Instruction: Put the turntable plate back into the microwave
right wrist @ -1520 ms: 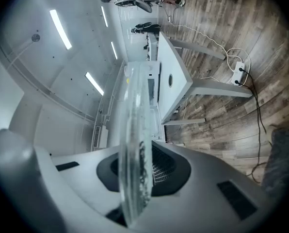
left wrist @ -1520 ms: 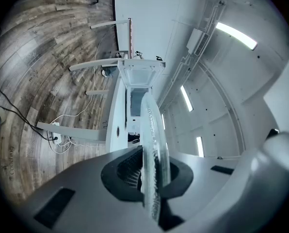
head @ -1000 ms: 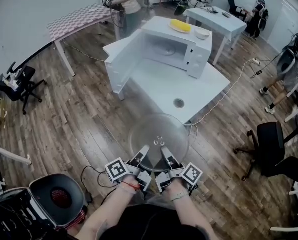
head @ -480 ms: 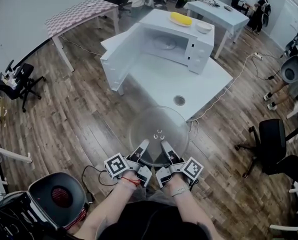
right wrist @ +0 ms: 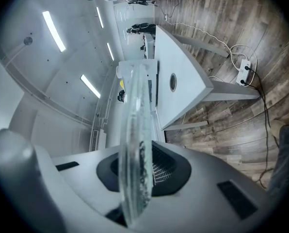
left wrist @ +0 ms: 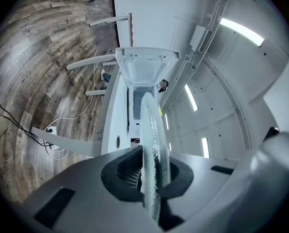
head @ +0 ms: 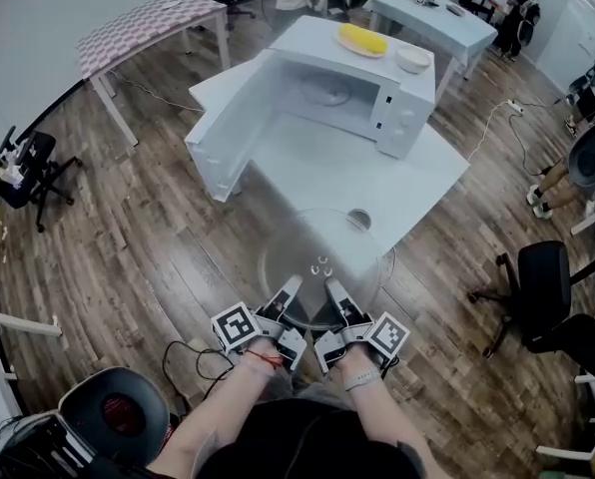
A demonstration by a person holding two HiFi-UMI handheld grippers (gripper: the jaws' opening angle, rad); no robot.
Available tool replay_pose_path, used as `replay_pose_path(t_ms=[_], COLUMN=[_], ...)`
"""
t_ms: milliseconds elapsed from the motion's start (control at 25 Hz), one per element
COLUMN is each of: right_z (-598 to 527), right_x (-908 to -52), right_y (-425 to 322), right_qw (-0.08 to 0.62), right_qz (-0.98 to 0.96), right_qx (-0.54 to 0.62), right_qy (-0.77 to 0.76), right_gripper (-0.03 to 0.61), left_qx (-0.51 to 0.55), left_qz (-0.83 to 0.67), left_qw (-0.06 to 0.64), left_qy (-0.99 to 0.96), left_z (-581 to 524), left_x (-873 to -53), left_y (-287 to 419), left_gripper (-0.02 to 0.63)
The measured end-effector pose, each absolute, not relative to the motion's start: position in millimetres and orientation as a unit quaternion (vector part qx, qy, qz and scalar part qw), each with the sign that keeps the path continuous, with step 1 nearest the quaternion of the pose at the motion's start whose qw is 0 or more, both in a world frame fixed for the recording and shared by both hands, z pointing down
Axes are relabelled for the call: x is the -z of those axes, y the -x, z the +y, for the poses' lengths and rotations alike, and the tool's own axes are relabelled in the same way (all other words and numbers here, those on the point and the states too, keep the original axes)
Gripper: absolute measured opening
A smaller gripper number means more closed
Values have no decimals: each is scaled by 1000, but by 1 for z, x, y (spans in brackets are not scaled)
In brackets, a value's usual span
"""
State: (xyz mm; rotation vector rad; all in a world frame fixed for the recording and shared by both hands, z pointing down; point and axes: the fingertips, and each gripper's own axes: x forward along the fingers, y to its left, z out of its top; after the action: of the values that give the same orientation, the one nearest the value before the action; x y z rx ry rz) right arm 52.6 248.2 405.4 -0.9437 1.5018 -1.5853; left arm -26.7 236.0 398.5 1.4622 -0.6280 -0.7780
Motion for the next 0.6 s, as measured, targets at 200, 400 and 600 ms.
replay_pose_path(t_ms=[200, 400, 600], right_z=[217, 189, 166], right_x=[-405, -406, -409], right_y=[-56, -59, -59], right_qw=[383, 389, 399], right_qz=[577, 572, 565], right_qx=[615, 609, 603], right_qy=[377, 390, 398], right_gripper=[53, 54, 54], left_qx=[329, 317, 300], left_qz=[-265, -256, -253], left_qw=[641, 648, 652], left_qy=[-640, -644, -649], left_z=[202, 172, 147], left_x=[-398, -400, -406], left_y=[22, 19, 20], left_gripper=[31, 31, 31])
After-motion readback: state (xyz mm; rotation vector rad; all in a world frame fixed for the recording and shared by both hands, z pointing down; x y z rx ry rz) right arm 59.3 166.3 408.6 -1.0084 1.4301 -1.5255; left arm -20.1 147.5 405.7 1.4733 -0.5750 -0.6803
